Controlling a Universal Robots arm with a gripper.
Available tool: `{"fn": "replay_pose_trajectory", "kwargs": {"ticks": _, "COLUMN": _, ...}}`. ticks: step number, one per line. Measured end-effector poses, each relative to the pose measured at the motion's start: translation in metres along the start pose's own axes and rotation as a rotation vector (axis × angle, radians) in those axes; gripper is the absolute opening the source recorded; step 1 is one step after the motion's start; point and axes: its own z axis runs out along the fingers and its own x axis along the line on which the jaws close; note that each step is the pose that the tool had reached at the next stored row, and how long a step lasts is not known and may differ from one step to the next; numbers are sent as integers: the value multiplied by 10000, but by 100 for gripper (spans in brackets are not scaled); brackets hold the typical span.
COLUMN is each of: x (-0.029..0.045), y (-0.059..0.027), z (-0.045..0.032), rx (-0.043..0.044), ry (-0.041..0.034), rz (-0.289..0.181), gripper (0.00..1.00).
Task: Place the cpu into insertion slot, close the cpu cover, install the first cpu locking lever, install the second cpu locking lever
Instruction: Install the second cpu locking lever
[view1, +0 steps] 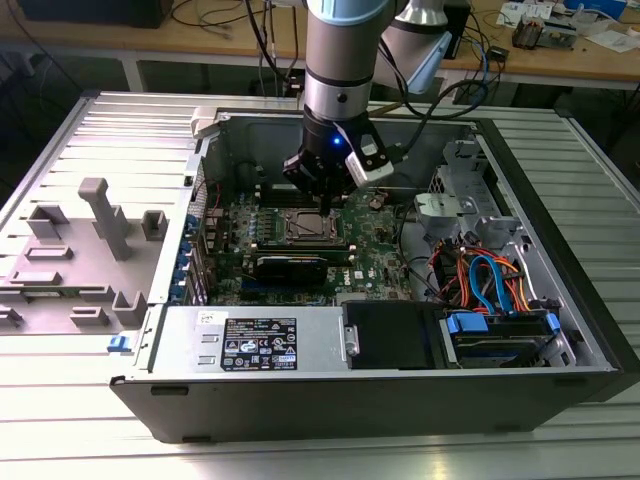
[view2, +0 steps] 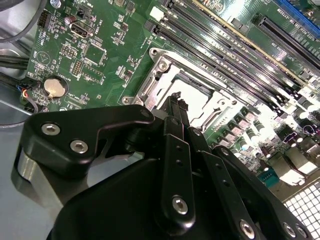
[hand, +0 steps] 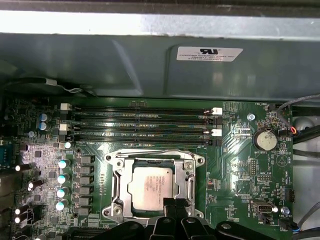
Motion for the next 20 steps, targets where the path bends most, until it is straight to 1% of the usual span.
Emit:
{"fn": "replay_pose_trajectory", "kwargs": {"ticks": 4, "x": 3, "y": -44, "z": -1, "rx": -1, "ry": -1, "rz": 2, "gripper": 11}}
{"fn": "replay_pose_trajectory", "kwargs": {"ticks": 10, "x": 6, "y": -157, "z": -1, "rx": -5, "ry": -1, "rz": 2, "gripper": 11}}
{"fn": "replay_pose_trajectory", "kwargs": {"ticks": 13, "x": 7, "y": -181, "z": -1, "rx": -259, "ry": -8, "rz": 2, "gripper": 11}}
{"fn": "replay_pose_trajectory", "kwargs": {"ticks": 18, "x": 16, "y": -226, "z": -16, "rx": -258, "ry": -7, "rz": 2, "gripper": 11}}
{"fn": "replay_pose_trajectory", "kwargs": {"ticks": 20, "x": 18, "y": -229, "z": -17, "rx": -259, "ry": -7, "rz": 1, "gripper": 11}}
